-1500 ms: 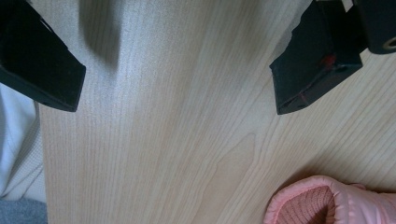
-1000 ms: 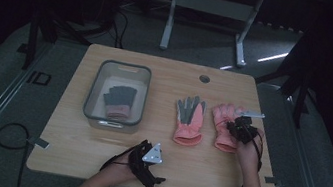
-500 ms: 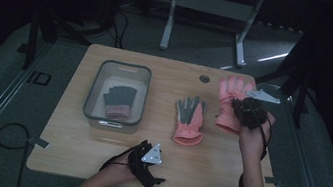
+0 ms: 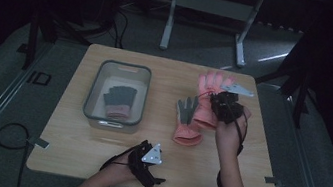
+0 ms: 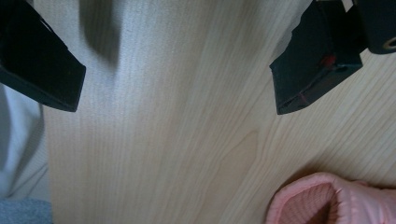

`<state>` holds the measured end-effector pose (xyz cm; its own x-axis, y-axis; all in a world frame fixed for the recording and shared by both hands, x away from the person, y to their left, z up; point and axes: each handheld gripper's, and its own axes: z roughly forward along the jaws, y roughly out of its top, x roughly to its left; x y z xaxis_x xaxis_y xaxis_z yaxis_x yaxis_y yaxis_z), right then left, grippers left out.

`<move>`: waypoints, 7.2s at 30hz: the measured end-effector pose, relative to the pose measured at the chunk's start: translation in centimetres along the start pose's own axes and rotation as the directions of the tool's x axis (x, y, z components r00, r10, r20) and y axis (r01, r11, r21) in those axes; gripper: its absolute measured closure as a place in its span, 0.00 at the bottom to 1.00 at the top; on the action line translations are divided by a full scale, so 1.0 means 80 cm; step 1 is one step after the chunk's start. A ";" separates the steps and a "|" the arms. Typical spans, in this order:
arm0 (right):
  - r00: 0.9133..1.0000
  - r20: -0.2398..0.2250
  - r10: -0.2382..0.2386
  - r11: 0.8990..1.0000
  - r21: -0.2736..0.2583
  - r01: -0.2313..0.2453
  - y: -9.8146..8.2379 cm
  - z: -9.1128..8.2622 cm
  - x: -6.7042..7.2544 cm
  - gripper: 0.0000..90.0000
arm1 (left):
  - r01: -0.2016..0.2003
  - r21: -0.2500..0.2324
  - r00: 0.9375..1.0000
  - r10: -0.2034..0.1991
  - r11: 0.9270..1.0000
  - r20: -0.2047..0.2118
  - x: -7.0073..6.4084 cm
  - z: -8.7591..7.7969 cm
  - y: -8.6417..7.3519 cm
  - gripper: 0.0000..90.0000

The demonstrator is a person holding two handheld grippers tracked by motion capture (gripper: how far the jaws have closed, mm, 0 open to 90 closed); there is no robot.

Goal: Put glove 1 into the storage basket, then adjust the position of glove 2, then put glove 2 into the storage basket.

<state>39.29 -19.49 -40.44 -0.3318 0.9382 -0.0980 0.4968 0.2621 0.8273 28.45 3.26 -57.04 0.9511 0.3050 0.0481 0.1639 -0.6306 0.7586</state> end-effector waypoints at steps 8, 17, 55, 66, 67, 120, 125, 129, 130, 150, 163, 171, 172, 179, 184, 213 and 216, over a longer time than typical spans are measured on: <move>0.999 -0.014 -0.031 0.994 0.105 0.032 -0.028 0.049 0.038 0.96 | -0.005 -0.005 1.000 0.005 1.000 0.012 -0.001 -0.001 0.000 0.03; 0.998 -0.045 -0.035 0.984 0.175 0.043 -0.047 0.086 0.046 0.96 | 0.002 -0.004 1.000 -0.002 1.000 0.014 0.000 0.000 0.000 0.03; 0.951 -0.302 0.064 0.998 0.039 -0.055 -0.042 0.037 -0.031 0.20 | 0.105 -0.100 0.994 -0.107 0.989 -0.019 0.008 -0.008 0.011 0.04; 0.948 -0.319 -0.012 1.000 -0.022 0.005 -0.053 0.025 -0.053 0.18 | 0.164 -0.180 0.974 -0.189 0.970 -0.126 0.010 -0.035 0.042 0.05; 0.951 -0.304 -0.049 0.999 -0.038 0.039 -0.057 0.024 -0.058 0.16 | 0.169 -0.180 0.972 -0.194 0.969 -0.132 0.012 -0.035 0.045 0.05; 0.952 -0.303 -0.036 0.980 0.176 0.093 -0.069 0.118 -0.040 0.47 | 0.488 -0.062 0.833 -0.485 0.871 -0.265 0.176 0.038 0.131 0.18; 0.941 -0.338 0.013 0.972 0.224 0.068 -0.087 0.134 -0.055 0.40 | 0.594 -0.031 0.779 -0.584 0.804 -0.229 0.193 0.062 0.111 0.23; 0.910 -0.398 0.119 0.956 0.293 0.003 -0.095 0.150 -0.062 0.40 | 0.673 -0.026 0.733 -0.671 0.739 -0.111 0.206 0.079 0.090 0.30; 0.904 -0.407 0.133 0.953 0.303 -0.003 -0.096 0.153 -0.062 0.40 | 0.672 -0.028 0.735 -0.671 0.740 -0.097 0.206 0.080 0.089 0.36; 0.890 -0.408 0.202 0.938 0.343 -0.056 -0.093 0.152 -0.053 0.65 | 0.643 -0.047 0.761 -0.644 0.765 -0.077 0.195 0.081 0.096 0.84; 0.866 -0.453 0.212 0.952 0.295 -0.079 -0.092 0.134 -0.051 0.69 | 0.618 -0.071 0.774 -0.622 0.783 -0.121 0.175 0.057 0.114 0.85; 0.864 -0.471 0.177 0.973 0.219 -0.080 -0.060 0.108 -0.047 0.70 | 0.585 -0.122 0.786 -0.597 0.802 -0.157 0.174 0.018 0.142 0.86; 0.862 -0.476 0.173 0.975 0.208 -0.081 -0.055 0.105 -0.046 0.69 | 0.583 -0.125 0.786 -0.597 0.803 -0.160 0.174 0.012 0.146 0.86; 0.856 -0.495 0.146 0.985 0.158 -0.076 -0.022 0.088 -0.039 0.69 | 0.560 -0.138 0.794 -0.577 0.817 -0.189 0.178 -0.024 0.166 0.86; 0.847 -0.515 0.131 0.989 0.132 -0.072 0.001 0.079 -0.031 0.69 | 0.544 -0.154 0.797 -0.565 0.825 -0.214 0.180 -0.052 0.178 0.86; 0.794 -0.607 0.032 0.998 0.064 0.009 0.095 0.082 0.064 0.69 | 0.561 -0.224 0.723 -0.604 0.797 -0.335 0.197 -0.178 0.156 0.86; 0.784 -0.620 0.026 0.998 0.059 0.013 0.100 0.085 0.077 0.69 | 0.568 -0.229 0.716 -0.612 0.791 -0.337 0.199 -0.190 0.147 0.86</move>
<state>46.68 -10.08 -38.24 -0.7445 0.6022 0.2883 0.5391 0.2875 0.7917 41.53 11.54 -37.47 0.4924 0.8445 -0.2105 0.6094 -0.1619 0.7761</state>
